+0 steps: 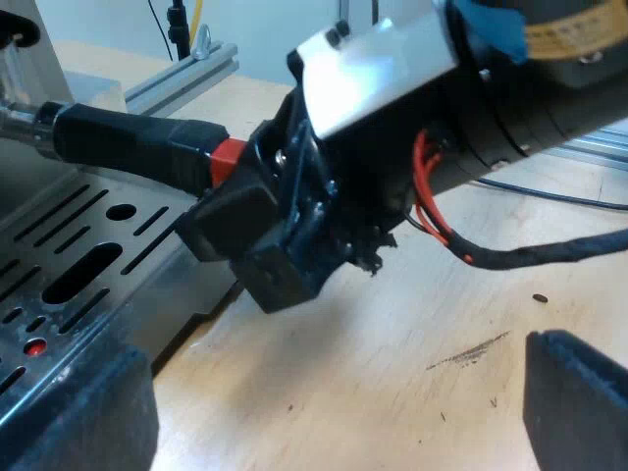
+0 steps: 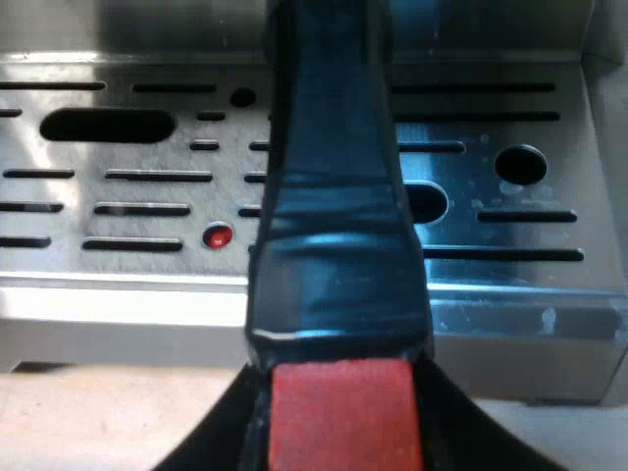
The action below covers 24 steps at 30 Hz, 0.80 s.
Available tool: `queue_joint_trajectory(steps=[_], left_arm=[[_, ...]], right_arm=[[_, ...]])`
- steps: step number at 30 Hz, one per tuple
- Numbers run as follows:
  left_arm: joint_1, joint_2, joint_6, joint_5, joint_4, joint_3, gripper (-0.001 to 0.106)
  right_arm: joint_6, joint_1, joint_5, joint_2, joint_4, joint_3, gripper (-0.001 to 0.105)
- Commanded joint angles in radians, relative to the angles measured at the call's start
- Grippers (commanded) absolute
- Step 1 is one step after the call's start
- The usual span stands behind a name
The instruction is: Grind coffee beans and then tamp
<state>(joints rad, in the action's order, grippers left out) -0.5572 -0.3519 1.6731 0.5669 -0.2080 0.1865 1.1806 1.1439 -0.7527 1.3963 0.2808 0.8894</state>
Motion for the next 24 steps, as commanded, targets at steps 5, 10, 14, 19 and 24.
queue_joint_trajectory(steps=[5,10,14,19,24], left_arm=[[-0.005,-0.001,0.012,0.013,0.011,0.002,0.077],[-0.005,-0.001,0.012,0.011,0.021,0.002,0.077],[-0.005,-0.001,0.012,0.009,0.028,0.002,0.077],[-0.005,0.016,0.033,0.011,0.028,0.005,0.077],[-0.005,0.095,0.037,0.012,-0.044,0.029,0.077]], right_arm=[[0.008,0.078,-0.059,-0.020,-0.009,0.003,0.000],[-0.054,0.096,-0.059,-0.023,0.046,0.003,0.000],[-0.065,0.111,-0.052,-0.023,0.103,0.003,0.000],[-0.150,0.154,-0.052,-0.031,0.174,0.003,0.000],[-0.169,0.154,-0.043,-0.089,0.248,-0.017,0.000]])
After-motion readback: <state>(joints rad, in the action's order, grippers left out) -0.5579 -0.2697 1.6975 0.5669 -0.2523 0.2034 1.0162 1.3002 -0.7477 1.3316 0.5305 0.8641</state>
